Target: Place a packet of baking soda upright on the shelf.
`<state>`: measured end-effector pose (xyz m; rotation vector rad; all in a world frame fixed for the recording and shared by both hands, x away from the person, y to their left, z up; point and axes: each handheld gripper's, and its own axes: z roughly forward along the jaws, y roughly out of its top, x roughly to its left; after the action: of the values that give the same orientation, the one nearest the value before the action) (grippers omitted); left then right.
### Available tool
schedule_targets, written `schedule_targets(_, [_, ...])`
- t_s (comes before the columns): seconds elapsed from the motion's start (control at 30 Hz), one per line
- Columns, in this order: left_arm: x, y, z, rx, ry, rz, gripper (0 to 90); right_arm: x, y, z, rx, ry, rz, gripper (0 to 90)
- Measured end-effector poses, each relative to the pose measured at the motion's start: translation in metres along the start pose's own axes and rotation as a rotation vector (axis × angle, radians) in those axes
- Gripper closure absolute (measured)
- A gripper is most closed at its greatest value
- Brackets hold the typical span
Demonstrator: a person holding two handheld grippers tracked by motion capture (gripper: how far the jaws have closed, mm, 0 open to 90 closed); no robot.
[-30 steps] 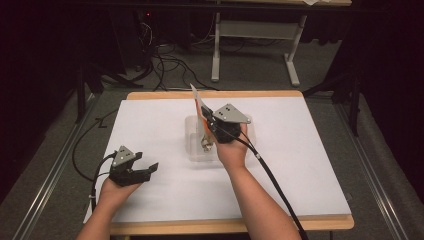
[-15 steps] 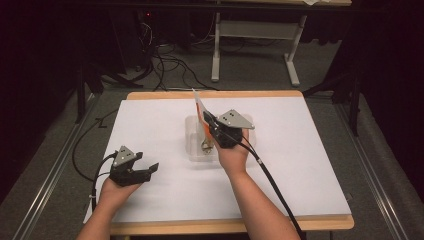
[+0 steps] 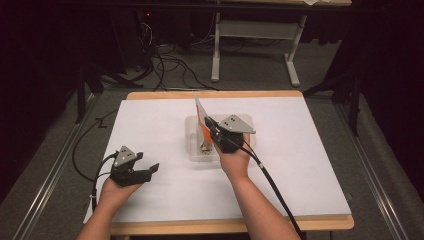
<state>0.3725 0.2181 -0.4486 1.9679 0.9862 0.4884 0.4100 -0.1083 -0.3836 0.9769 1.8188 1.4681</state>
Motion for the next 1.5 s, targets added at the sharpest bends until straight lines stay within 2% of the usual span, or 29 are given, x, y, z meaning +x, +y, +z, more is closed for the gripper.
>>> schedule_targets(0.77, [-0.002,0.0,0.002,0.006,-0.005,0.006,25.0,0.005,-0.023,-0.012,0.02,0.008,-0.007,89.6])
schedule_targets(1.1, [-0.001,0.0,0.002,0.002,-0.004,0.007,25.0,0.005,-0.023,-0.014,0.019,0.012,-0.006,88.6])
schedule_targets(1.33, [-0.001,0.001,0.002,-0.002,-0.005,0.007,25.0,0.006,-0.019,-0.014,0.022,0.019,-0.012,79.7])
schedule_targets(1.5, [-0.001,0.001,0.002,-0.002,-0.005,0.008,25.0,0.006,-0.017,-0.014,0.024,0.033,0.0,68.6])
